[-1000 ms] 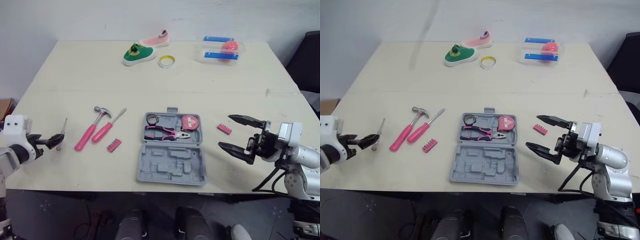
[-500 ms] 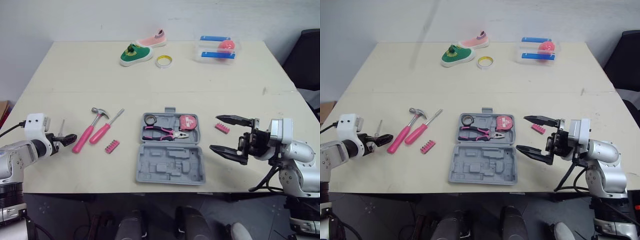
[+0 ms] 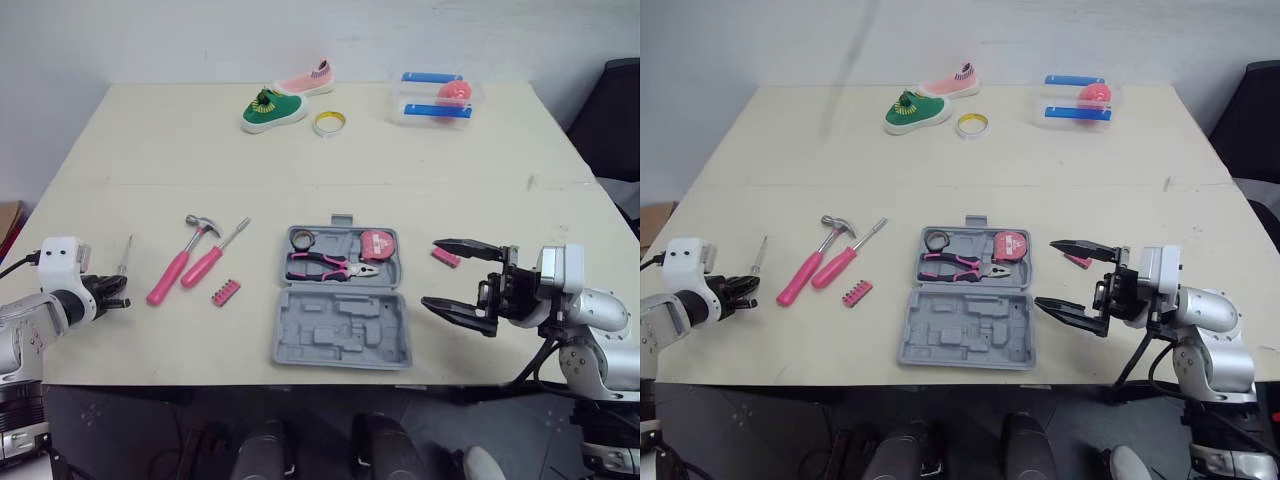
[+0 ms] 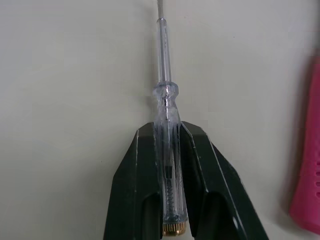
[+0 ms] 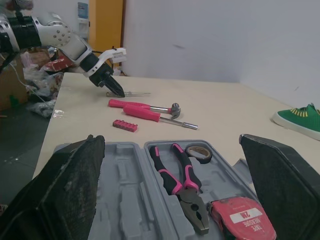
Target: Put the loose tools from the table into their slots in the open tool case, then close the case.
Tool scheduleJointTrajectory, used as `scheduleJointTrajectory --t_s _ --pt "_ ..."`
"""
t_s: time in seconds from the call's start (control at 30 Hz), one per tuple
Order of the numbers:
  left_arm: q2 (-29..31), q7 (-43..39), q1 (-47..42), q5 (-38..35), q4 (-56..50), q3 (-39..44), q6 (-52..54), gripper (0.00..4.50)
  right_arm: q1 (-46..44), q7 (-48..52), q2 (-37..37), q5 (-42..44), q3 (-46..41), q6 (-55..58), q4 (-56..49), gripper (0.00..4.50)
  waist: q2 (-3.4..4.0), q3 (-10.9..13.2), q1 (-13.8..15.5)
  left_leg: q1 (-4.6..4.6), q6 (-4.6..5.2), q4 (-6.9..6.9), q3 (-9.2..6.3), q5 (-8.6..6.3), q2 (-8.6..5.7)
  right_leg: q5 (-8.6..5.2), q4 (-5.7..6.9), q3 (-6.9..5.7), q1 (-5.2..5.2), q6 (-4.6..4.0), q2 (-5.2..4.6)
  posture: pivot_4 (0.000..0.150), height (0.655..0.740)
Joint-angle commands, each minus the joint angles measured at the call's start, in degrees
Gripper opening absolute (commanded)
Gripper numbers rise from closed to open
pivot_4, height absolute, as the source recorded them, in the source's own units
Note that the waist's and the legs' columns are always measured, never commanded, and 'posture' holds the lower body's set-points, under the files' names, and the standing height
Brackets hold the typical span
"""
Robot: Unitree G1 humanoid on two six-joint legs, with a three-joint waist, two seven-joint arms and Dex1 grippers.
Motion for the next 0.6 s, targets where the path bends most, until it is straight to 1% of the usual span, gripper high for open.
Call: scheduleJointTrajectory --t_s 0.03,0.1,0.17,0.23,0.3,0.4,0.47,0.5,0.53,0.6 --pt "2.8 -10.3 1.6 -1.4 -8.5 1.4 -12.4 0.09 1.2 1.2 -2.0 -0.9 -2.8 -2.4 0.7 4.50 -0.12 0.0 0.1 -0.04 0.00 0.01 -0.03 0.00 -0.01 0.00 -0.02 0.00 -0.01 0.00 -0.01 0.150 0.7400" --pt "4.2 -15.9 2.1 -2.3 -13.0 -0.6 -16.2 0.09 1.9 1.6 -2.7 -1.3 -3.4 -3.2 1.5 4.50 -0.19 0.0 0.4 -0.15 0.02 0.00 -0.06 -0.02 -0.05 0.00 -0.10 0.03 -0.05 0.00 -0.07 0.150 0.7400" --pt "5.4 -19.6 2.4 -2.5 -16.2 -2.4 -18.1 0.09 2.3 1.7 -3.1 -1.4 -4.0 -3.5 2.1 4.50 -0.21 0.0 0.6 -0.17 0.06 0.00 -0.04 -0.06 -0.09 0.00 -0.17 0.05 -0.05 0.00 -0.10 0.150 0.7400" --pt "6.1 -25.8 0.1 -2.8 -19.5 -7.3 -23.0 0.09 2.6 1.5 -3.6 -1.9 -4.1 -3.5 2.4 4.50 -0.16 0.0 0.6 -0.14 0.11 -0.05 0.02 -0.10 -0.14 0.00 -0.23 0.10 -0.03 0.00 -0.14 0.150 0.7400" --pt "6.6 -31.8 -3.5 -1.8 -22.1 -13.9 -27.4 0.09 2.9 1.3 -4.0 -2.3 -4.3 -3.6 2.7 4.50 -0.15 0.0 1.0 -0.14 0.12 -0.04 0.04 -0.11 -0.15 0.01 -0.23 0.07 -0.04 0.01 -0.12 0.150 0.7400" --pt "6.3 -35.6 -7.8 -0.4 -23.1 -20.9 -28.6 0.09 3.4 1.3 -4.5 -2.5 -4.5 -3.4 3.1 4.50 -0.15 0.0 1.3 -0.15 0.13 0.01 0.12 -0.10 -0.13 0.03 -0.22 -0.04 -0.04 0.05 -0.01 0.150 0.7400" --pt "5.9 -38.3 -11.2 2.0 -23.6 -26.8 -29.5 0.09 3.7 1.0 -4.9 -2.8 -4.4 -2.9 3.1 4.50 -0.16 0.0 1.2 -0.13 0.17 0.02 0.18 -0.08 -0.10 0.05 -0.21 -0.09 -0.04 0.09 0.09 0.150 0.7400" --pt "5.5 -39.3 -13.0 3.5 -23.6 -29.7 -29.6 0.09 3.9 1.1 -5.1 -2.9 -4.5 -2.9 3.1 4.50 -0.16 0.0 1.1 -0.11 0.34 0.03 0.22 0.02 -0.08 0.06 -0.22 -0.11 -0.04 0.11 0.26 0.150 0.7400" --pt "5.1 -39.7 -15.2 5.6 -23.7 -33.1 -28.4 0.09 4.1 0.8 -5.3 -3.0 -4.5 -2.7 2.9 4.50 -0.16 0.0 1.2 -0.09 0.44 0.04 0.27 0.08 -0.06 0.08 -0.22 -0.09 -0.04 0.14 0.44 0.150 0.7400" --pt "2.3 -39.6 -20.2 8.5 -23.5 -39.3 -24.6 0.09 4.6 0.3 -5.6 -3.3 -4.6 -2.0 2.4 4.50 -0.16 0.0 1.3 -0.07 0.48 0.05 0.29 0.10 -0.06 0.09 -0.20 -0.07 -0.04 0.16 0.51 0.150 0.7400"
